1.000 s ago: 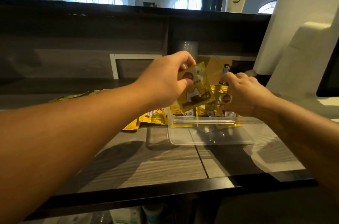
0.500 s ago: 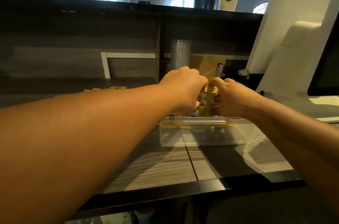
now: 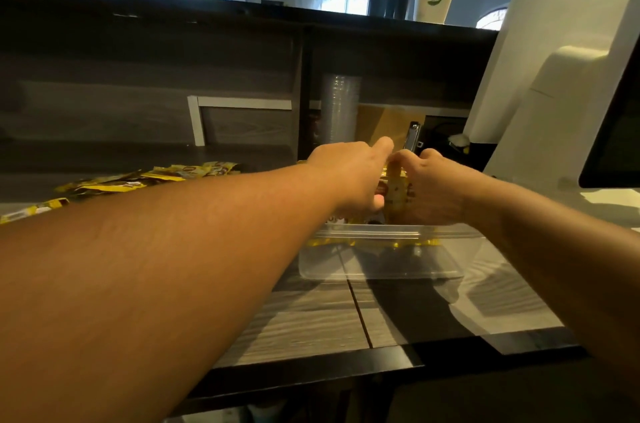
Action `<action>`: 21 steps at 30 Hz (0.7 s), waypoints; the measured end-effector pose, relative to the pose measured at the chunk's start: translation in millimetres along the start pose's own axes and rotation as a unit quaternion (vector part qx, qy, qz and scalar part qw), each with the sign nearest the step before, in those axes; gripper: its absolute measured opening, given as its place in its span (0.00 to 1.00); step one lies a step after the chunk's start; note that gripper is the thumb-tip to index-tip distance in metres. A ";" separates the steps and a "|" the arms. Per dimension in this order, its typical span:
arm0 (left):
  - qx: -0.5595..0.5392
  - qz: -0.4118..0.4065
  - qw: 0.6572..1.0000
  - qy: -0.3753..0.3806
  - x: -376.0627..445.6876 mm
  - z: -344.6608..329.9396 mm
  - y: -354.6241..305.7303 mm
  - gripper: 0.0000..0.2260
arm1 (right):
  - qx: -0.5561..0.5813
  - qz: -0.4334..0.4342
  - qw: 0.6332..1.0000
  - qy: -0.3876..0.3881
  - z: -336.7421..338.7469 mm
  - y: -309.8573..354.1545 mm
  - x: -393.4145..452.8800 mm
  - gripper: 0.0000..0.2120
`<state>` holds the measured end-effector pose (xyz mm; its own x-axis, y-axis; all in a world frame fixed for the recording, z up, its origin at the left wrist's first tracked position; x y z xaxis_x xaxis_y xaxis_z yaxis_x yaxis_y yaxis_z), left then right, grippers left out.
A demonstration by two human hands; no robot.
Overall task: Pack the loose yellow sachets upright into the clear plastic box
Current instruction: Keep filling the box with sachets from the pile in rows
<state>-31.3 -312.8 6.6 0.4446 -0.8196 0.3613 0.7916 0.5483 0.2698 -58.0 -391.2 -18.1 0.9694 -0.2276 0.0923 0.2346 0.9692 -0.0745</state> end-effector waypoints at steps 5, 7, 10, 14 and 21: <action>-0.113 0.008 0.993 0.025 -4.6 5.4 15.5 0.25 | 0.045 -0.015 0.999 0.011 5.8 13.1 -4.6 0.35; -0.135 0.036 0.990 0.007 -14.2 15.2 32.0 0.25 | 0.103 -0.061 0.993 0.017 15.4 9.6 -5.5 0.50; -0.159 0.086 0.983 -0.028 -38.6 27.4 64.7 0.22 | 0.161 -0.038 0.986 -0.033 39.7 26.4 -8.2 0.51; -0.164 0.136 0.977 -0.007 -89.0 23.1 110.6 0.18 | 0.212 0.042 0.968 -0.131 77.6 81.6 -17.6 0.41; -0.075 0.195 0.974 0.091 -189.4 -11.6 166.4 0.24 | 0.215 0.167 0.957 -0.102 68.9 220.6 -24.7 0.33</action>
<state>21.1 -68.2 -27.4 0.7801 -0.5768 0.2422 0.5933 0.8050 0.0060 -35.2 -165.4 31.7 0.9406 0.0817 0.3295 -0.1794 0.9436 0.2783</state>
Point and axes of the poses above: each hand's wrist, its own x-axis towards the middle knuckle, its own z-axis out of the back of the hand, y = z × x, the point moved 10 cm from there along x, towards the middle knuckle, and after that the axes turned 14 degrees about x, right-handed, at the moved point
